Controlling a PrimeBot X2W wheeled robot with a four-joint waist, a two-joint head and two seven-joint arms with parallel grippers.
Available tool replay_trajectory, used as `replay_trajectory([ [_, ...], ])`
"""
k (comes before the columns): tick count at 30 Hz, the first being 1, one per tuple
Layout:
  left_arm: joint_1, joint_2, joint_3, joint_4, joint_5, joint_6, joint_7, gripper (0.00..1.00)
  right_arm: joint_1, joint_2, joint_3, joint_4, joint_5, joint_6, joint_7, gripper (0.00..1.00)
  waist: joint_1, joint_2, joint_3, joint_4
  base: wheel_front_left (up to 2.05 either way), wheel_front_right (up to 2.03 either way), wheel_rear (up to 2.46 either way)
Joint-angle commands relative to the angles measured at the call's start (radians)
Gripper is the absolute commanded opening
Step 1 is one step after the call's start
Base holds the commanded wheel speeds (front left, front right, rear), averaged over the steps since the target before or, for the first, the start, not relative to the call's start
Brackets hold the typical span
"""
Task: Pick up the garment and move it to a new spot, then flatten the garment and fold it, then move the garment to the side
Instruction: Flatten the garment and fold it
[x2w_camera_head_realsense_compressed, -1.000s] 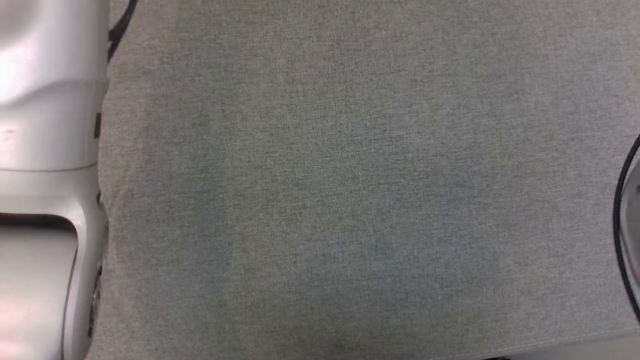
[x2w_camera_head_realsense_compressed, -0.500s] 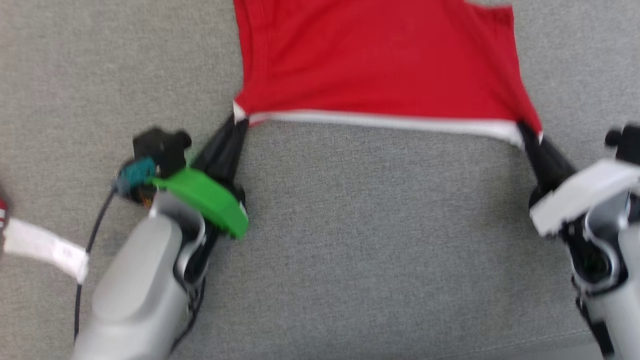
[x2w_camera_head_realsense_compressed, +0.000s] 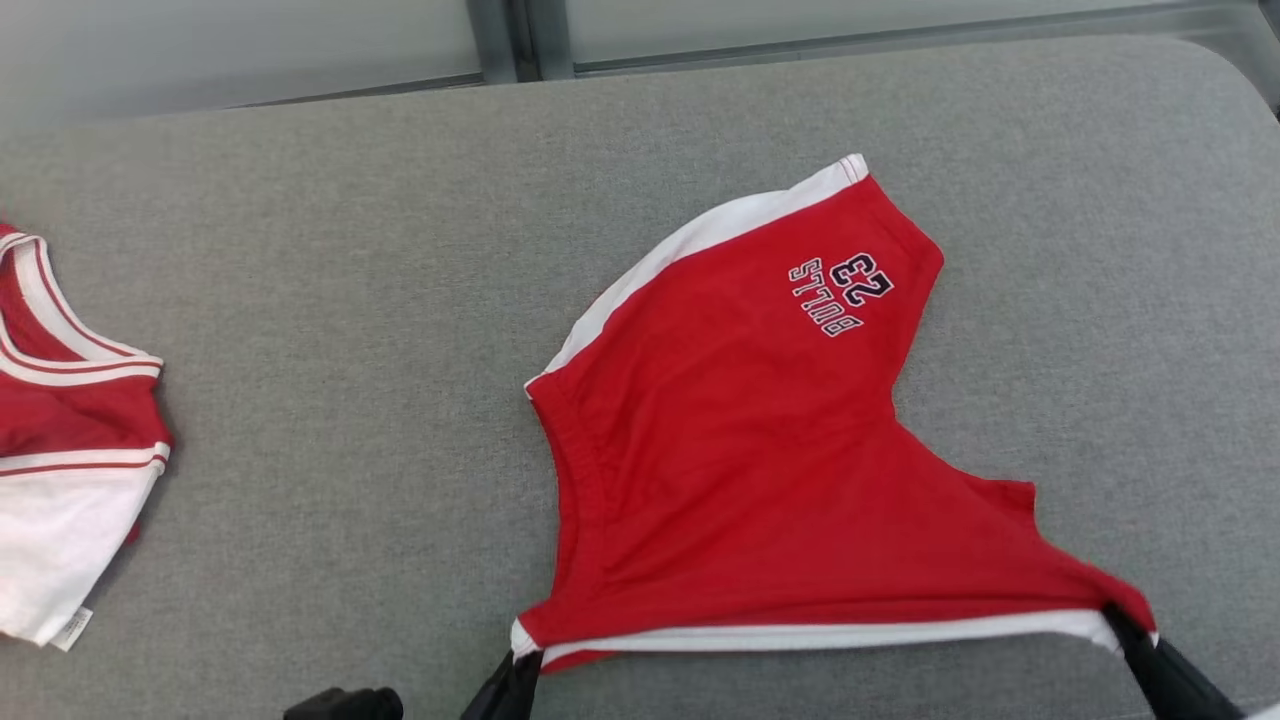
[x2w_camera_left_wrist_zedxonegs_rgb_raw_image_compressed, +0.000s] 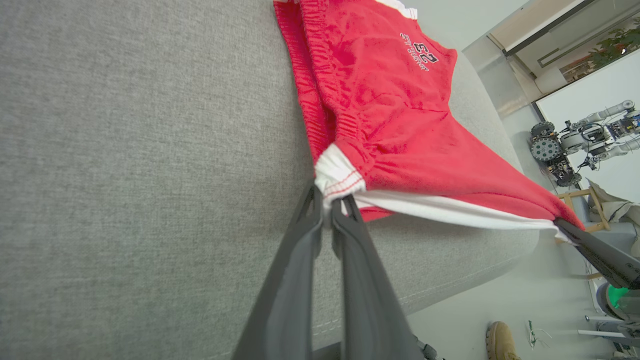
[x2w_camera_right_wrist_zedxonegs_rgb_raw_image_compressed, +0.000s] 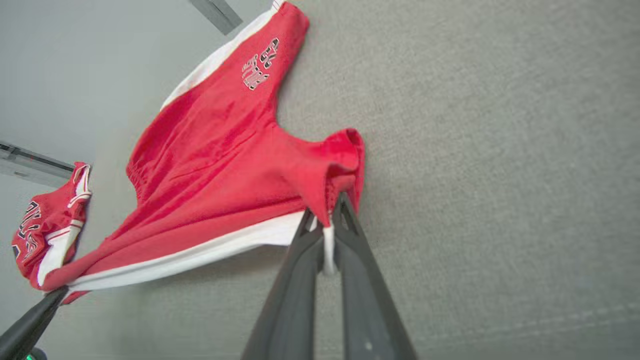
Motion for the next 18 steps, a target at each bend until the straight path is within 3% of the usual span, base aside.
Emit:
replay_trajectory([
  [1, -0.017, 0.023, 0.030, -0.022, -0.001, 0.024, 0.006, 0.00, -0.059, -0.007, -0.025, -0.011, -0.001, -0.009, 0.011, 0.00, 0.0002, 0.0000, 0.016, 0.029, 0.00, 0.00, 0.00],
  [7, -0.212, -0.006, 0.029, -0.088, -0.013, 0.036, 0.118, 0.00, -0.362, -0.040, -0.023, 0.014, -0.031, -0.006, 0.142, 0.00, 0.0002, 0.0000, 0.132, 0.080, 0.00, 0.00, 0.00],
  [12, -0.418, -0.049, 0.025, -0.014, -0.019, 0.026, 0.192, 0.00, -0.643, -0.076, -0.003, 0.126, -0.089, -0.006, 0.252, 0.00, 0.0002, 0.0000, 0.201, 0.137, 0.00, 0.00, 0.00],
  [18, -0.616, -0.126, 0.015, 0.131, -0.009, 0.014, 0.212, 0.00, -0.886, -0.073, 0.002, 0.288, -0.160, -0.006, 0.322, 0.00, 0.0002, 0.0000, 0.246, 0.188, 0.00, 0.00, 0.00],
])
